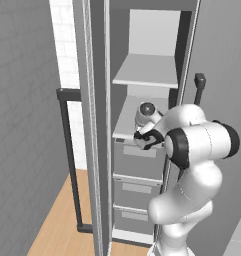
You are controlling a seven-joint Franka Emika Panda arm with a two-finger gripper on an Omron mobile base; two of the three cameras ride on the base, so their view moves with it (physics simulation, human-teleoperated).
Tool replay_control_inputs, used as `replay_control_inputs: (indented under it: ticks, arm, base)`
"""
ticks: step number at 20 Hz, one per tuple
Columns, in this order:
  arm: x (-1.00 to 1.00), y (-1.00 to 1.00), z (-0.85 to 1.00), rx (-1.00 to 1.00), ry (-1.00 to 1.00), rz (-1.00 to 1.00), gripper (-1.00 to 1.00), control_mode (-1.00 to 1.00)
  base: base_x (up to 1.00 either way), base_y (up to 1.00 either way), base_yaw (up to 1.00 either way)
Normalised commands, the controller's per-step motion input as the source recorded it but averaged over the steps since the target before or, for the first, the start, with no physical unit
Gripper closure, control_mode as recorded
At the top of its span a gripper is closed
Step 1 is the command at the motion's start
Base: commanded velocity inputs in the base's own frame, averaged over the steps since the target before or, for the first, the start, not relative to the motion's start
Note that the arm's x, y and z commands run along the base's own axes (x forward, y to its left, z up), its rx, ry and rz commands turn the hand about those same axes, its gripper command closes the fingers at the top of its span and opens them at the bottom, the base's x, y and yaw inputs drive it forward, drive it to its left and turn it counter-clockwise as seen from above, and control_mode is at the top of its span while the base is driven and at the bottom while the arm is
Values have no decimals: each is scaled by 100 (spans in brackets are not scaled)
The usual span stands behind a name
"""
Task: Take the meat container that has the shrimp and place it on the second highest rack of the freezer. Then take the vegetable container that has the avocado and garlic and place it on the highest rack of the freezer.
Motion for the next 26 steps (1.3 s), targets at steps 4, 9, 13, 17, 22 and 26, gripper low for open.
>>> replay_control_inputs:
  ticks: [4, 9, 13, 17, 22, 26]
  arm:
    - [-100, 6, 94, 0, -3, -2, -100, -100]
    - [-100, 3, 100, -3, 0, -4, -100, -100]
    - [-100, 20, 100, -7, 7, -1, -100, -100]
    - [-100, 41, 100, -7, 17, 0, -100, -100]
    - [-100, 33, 97, -7, 20, 0, -100, -100]
    - [-100, 12, 80, -9, 10, 0, -100, -100]
  base:
    - [0, 0, 0]
    - [0, 0, 0]
    - [0, 0, 0]
    - [0, 0, 0]
    - [0, 0, 0]
    - [0, 0, 0]
